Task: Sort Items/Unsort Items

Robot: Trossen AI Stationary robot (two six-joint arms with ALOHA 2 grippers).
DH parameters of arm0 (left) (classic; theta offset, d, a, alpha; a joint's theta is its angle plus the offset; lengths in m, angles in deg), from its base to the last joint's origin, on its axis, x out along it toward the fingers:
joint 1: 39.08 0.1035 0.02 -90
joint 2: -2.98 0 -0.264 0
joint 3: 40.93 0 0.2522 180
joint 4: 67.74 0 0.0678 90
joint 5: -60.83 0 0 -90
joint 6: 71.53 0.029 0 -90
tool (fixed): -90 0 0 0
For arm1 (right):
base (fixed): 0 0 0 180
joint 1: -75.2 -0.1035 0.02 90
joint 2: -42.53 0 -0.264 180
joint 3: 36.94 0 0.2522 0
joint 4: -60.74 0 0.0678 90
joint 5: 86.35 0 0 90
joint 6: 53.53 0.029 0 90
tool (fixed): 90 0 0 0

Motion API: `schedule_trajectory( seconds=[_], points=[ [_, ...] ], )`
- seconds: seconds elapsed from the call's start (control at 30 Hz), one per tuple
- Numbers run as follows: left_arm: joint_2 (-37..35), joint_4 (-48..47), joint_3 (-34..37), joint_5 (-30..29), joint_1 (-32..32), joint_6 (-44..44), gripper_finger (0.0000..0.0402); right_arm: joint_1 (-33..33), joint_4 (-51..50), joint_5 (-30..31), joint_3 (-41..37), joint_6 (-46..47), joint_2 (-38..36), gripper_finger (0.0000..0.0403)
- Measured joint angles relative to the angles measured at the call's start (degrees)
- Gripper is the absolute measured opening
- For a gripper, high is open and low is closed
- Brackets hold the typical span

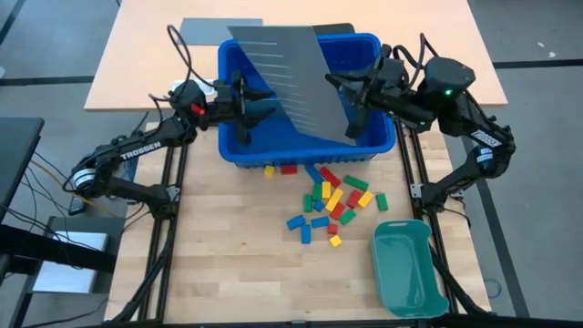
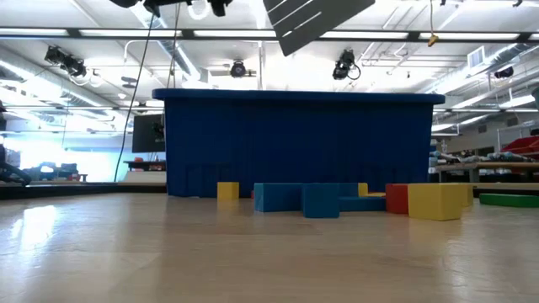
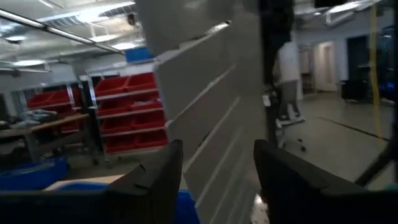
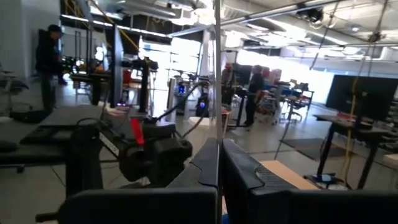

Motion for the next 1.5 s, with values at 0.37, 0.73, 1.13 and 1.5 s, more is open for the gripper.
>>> schedule_trajectory(
  seconds=[0.37,0.73,1.13,1.5],
  points=[
    [0.0,-0.9,-0.5,-0.3,1.6,-0.9,0.0214,-1.5,-0.1,-1.0,0.0,-0.5,0.2,0.0],
    [0.0,5.7,-0.5,9.0,0.6,-5.3,0.0214,-1.8,0.1,-4.3,-0.9,0.0,0.3,0.0],
    [0.0,5.9,-0.5,8.5,-2.6,-7.2,0.0082,-0.1,0.3,-3.8,-4.4,0.2,0.4,0.0],
    [0.1,5.5,-0.5,-3.6,-2.9,-16.9,0.0006,1.5,-1.5,19.1,-4.5,-8.2,0.2,0.005]
  ],
)
